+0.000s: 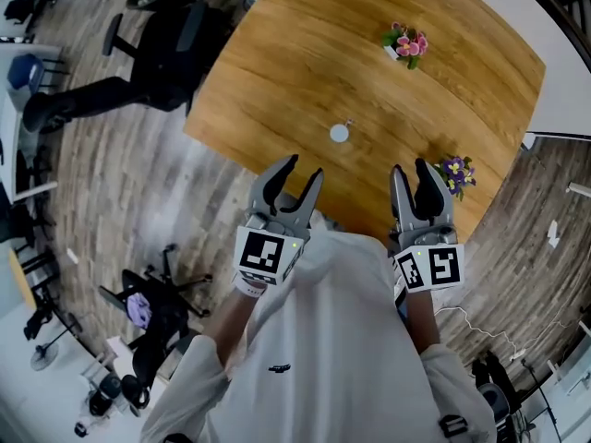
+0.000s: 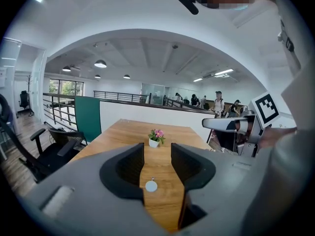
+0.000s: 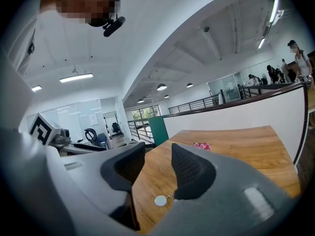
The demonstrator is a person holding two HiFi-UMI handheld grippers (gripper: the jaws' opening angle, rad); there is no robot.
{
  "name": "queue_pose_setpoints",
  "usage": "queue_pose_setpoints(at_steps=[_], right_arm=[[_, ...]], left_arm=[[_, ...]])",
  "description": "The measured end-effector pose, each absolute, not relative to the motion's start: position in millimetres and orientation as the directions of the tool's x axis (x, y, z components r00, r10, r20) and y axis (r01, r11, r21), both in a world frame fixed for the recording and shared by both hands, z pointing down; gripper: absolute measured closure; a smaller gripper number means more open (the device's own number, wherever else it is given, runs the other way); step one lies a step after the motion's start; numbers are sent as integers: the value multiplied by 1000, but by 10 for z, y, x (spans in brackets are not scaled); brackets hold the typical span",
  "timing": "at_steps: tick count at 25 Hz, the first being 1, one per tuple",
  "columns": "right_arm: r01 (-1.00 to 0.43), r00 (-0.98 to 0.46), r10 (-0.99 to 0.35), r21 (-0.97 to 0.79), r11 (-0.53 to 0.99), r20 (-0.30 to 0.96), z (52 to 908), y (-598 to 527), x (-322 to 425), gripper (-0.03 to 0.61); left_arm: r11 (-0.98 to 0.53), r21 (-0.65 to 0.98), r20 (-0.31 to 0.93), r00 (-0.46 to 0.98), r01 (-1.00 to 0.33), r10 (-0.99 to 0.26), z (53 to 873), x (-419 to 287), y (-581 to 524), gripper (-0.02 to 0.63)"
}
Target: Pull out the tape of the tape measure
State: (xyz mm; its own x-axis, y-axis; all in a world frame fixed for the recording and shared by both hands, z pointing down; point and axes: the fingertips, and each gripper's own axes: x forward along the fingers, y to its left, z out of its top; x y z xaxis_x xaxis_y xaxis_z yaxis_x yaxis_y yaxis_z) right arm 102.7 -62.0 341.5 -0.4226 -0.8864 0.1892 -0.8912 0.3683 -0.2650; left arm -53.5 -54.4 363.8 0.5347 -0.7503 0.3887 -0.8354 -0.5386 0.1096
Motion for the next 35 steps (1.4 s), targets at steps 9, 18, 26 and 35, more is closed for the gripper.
queue_pose_setpoints(at_steps=[9,18,26,35], right_arm=[[-901,-398,-882,-286,326,251,3665,-688,1141,416],[-905,-392,-875,-291,310,284,3860,-782,1194,416],[-905,-401,-853,-287,313,334,4106,-819,1183,413],[-903,-406,-837,-299,307,368,4310,-909,1144,399]], left_arm=[[-557,106,457,538,-824,-709,4103,-436,-695,425],[-574,115,517,542,-811,-662,4482,-332,-853,395],[-586,126,558,546,-800,-625,4879,-216,-971,387],[-595,129,614,535,-793,-580,5308,-207,-1086,364]])
